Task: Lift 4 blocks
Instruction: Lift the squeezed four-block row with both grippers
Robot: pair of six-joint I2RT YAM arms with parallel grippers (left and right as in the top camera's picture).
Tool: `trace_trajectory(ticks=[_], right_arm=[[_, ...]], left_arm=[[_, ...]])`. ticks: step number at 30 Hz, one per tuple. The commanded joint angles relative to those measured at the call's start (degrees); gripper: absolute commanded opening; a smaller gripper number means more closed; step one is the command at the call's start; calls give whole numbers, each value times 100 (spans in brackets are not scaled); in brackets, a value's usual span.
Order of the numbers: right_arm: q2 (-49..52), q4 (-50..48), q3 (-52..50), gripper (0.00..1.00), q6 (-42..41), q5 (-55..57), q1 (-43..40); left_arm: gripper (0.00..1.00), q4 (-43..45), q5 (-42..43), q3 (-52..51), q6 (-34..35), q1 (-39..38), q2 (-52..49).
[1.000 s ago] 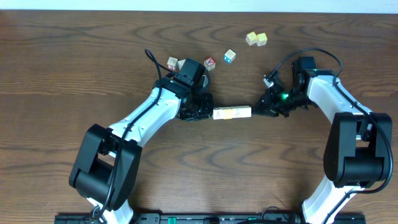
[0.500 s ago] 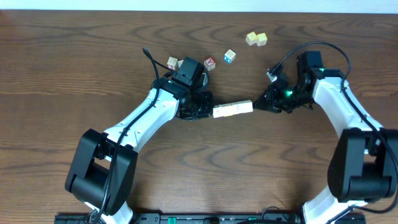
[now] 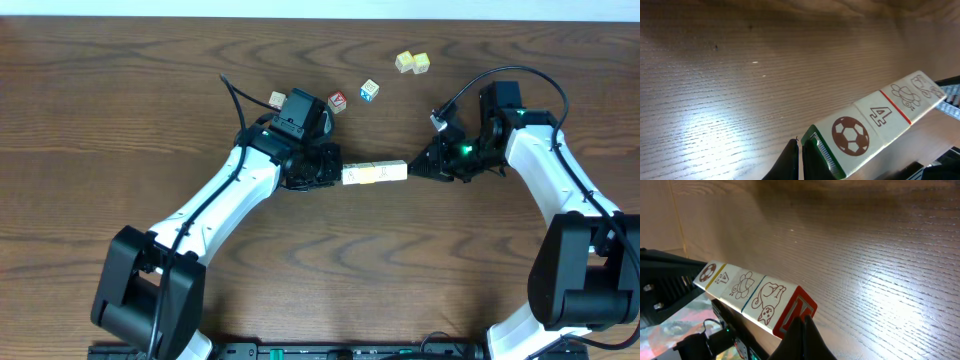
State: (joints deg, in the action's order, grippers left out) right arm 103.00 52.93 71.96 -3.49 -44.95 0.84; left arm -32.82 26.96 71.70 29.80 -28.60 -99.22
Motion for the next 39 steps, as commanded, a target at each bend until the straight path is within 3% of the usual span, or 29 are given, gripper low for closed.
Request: trace_trajectory(ticks=[1,39], right_arm=[[-221,26,57,1,-125,-866,339],[-544,190,57,1,-166,-664,457]], left_arm=[[7,155,713,63,-28,-170,129],[7,155,839,63,50,-170,439]])
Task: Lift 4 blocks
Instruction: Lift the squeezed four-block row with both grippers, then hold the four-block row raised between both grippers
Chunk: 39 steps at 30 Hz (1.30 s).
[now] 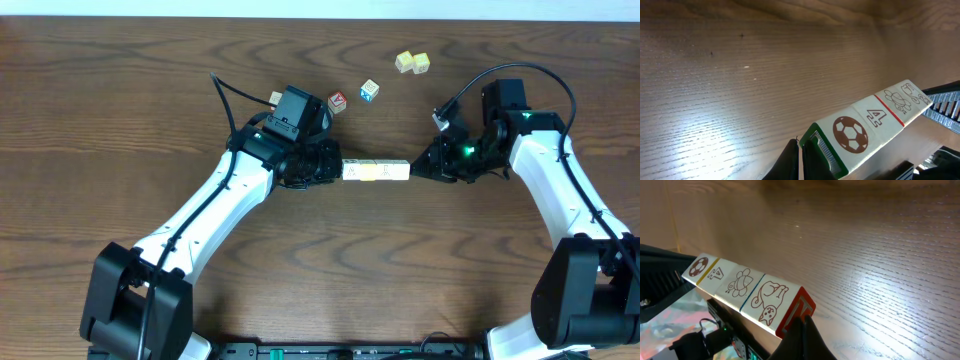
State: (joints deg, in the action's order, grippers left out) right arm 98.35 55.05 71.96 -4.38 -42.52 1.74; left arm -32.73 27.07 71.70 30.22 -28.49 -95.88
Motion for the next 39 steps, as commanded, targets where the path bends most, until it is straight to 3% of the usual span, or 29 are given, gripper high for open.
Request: trace_trajectory(ticks=[1,39], right_arm=[[-79,-28,57,1,-76,-907,365],[-92,-190,57,1,-249,-1086,363]], left_arm=[[7,149,826,63,9,-181,105],[7,24,566,63,11,-186,103]])
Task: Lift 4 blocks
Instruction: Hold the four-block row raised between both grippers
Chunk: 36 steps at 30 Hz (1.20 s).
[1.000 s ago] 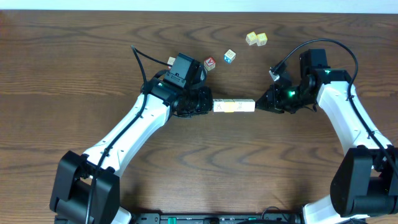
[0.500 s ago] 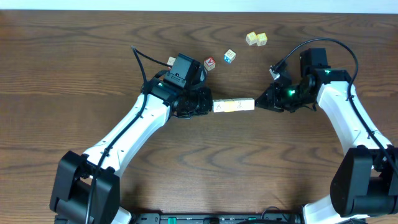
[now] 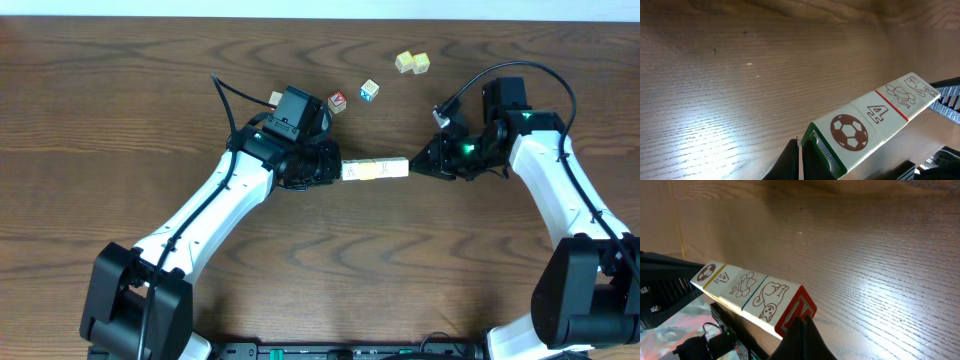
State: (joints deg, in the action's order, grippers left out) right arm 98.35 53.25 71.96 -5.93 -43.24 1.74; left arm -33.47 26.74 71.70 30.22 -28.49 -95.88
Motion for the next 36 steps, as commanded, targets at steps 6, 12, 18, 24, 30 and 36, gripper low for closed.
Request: trace_trajectory(ticks=[6,12,18,24,30,36], right_arm=[[-92,-37,57,1,-92,-1167,361],[-96,-35,57,1,-92,-1165,361],[-96,-35,57,1,-92,-1139,363],[-96,-35,57,1,-90,-1099,361],[-96,-35,57,1,-87,-1097,363],[-96,-37,57,1,-85,-1078,363]], left_arm=[[7,98,592,63,13,-186,103],[7,98,553,63,35,-186,103],[8,101,553,63,35,-186,103],[7,127,553,63,35,-186,103],[7,136,553,63,35,-186,103],[7,138,553,63,37,-186,103]])
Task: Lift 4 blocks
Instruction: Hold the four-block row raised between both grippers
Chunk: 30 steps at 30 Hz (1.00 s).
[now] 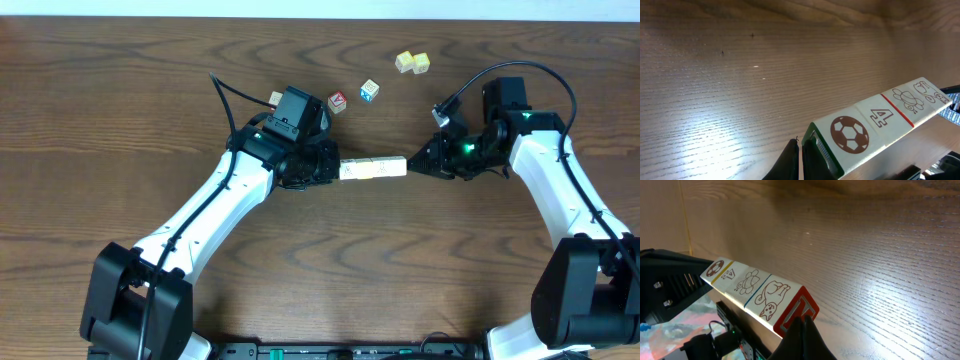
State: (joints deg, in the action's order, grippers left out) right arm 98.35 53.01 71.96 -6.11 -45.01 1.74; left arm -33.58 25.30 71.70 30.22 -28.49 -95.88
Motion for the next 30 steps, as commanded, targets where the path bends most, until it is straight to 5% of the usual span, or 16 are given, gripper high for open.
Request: trace_trajectory(ticks=[1,30], right_arm=[[-96,-13,57,1,-68,-901,363],[-96,-17,57,1,-70,-835,411]], left_arm=[[7,149,697,63,39,-186,103],[7,149,697,63,57,-186,72]])
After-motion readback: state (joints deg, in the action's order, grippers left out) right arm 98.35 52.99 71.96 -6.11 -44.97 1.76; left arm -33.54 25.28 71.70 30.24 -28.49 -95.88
